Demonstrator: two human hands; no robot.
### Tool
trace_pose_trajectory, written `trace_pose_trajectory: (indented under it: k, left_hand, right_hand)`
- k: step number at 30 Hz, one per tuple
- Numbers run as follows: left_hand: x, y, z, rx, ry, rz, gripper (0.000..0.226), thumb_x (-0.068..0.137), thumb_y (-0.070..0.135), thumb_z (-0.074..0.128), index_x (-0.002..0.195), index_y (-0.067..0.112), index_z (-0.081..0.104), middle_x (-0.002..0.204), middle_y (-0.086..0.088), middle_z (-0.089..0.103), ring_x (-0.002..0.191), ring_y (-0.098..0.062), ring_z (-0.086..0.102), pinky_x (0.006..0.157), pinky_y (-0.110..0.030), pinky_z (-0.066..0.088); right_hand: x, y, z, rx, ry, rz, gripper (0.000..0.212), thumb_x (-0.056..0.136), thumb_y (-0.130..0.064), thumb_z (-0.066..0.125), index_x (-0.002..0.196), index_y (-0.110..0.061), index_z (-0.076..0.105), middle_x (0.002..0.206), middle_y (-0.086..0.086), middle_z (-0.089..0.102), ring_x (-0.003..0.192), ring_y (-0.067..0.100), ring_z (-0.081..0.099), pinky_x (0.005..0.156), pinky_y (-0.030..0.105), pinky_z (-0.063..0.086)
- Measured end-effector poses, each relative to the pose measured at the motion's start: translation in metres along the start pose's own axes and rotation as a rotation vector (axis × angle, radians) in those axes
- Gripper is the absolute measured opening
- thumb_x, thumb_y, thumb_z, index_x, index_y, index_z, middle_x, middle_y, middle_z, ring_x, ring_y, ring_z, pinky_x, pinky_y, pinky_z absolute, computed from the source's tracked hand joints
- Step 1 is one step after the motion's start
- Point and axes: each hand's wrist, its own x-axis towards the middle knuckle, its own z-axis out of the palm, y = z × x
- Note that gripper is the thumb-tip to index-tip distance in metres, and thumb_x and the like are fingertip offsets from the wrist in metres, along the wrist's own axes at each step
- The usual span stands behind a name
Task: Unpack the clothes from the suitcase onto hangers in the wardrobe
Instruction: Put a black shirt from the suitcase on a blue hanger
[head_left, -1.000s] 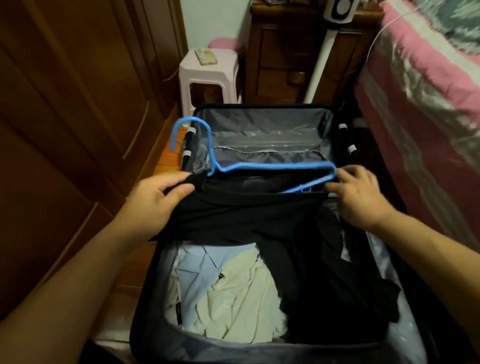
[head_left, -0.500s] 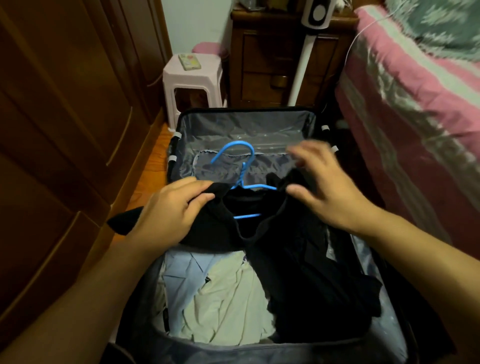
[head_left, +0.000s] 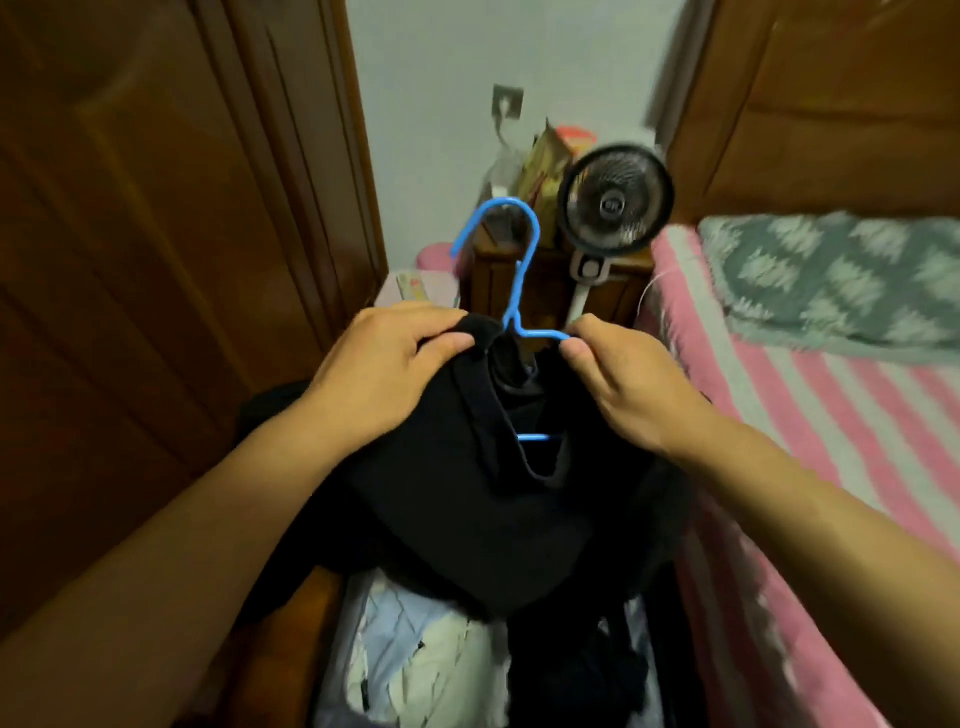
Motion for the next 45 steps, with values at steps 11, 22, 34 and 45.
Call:
trace_pose_trajectory:
  k: [11, 22, 34, 45]
  left_hand:
    - [0.062, 0.125, -0.261, 0.343, -0.075, -0.23, 0.028, 0.101, 0.058, 0.033, 0.111, 0.04, 0.052, 0.108, 0.002, 0.069, 0.102, -0.028, 0.066, 0.08, -0.041, 0.053]
    - [0.061, 0.218, -0.276, 0.779, 0.192, -0.054, 0.031, 0.106, 0.044, 0.038, 0.111, 0.024, 0.061, 0.086, 0.001, 0.051, 0.063, -0.03, 0.059, 0.046, -0.036, 0.045]
    - [0.039, 0.282, -0.3, 1.036, 0.169, 0.069, 0.032, 0.107, 0.029, 0.042, 0.116, 0.01, 0.066, 0.1, -0.006, 0.062, 0.085, -0.027, 0.063, 0.057, -0.038, 0.053]
    - [0.004, 0.295, -0.329, 1.141, 0.212, -0.128, 0.02, 0.104, 0.021, 0.049, 0.113, 0.007, 0.06, 0.106, -0.011, 0.055, 0.074, -0.029, 0.057, 0.052, -0.034, 0.048]
  right_hand:
    - [0.068, -0.117, -0.262, 0.354, 0.043, 0.151, 0.044, 0.099, -0.037, 0.049, 0.078, 0.0, 0.06, 0.065, 0.002, 0.049, 0.061, 0.001, 0.039, 0.059, 0.031, 0.033]
    - [0.076, -0.087, -0.303, 0.042, -0.034, -0.229, 0.05, 0.096, -0.041, 0.058, 0.143, -0.027, 0.047, 0.138, -0.009, 0.056, 0.128, 0.01, 0.051, 0.105, 0.022, 0.037]
    - [0.081, -0.076, -0.311, 1.015, -0.842, 0.176, 0.048, 0.099, -0.046, 0.044, 0.126, -0.012, 0.065, 0.127, 0.021, 0.064, 0.114, 0.027, 0.063, 0.099, 0.04, 0.049]
    - [0.067, -0.145, -0.303, 1.225, -0.679, -0.045, 0.023, 0.098, -0.017, 0.058, 0.078, -0.016, 0.069, 0.081, 0.004, 0.068, 0.077, 0.013, 0.064, 0.07, 0.026, 0.051]
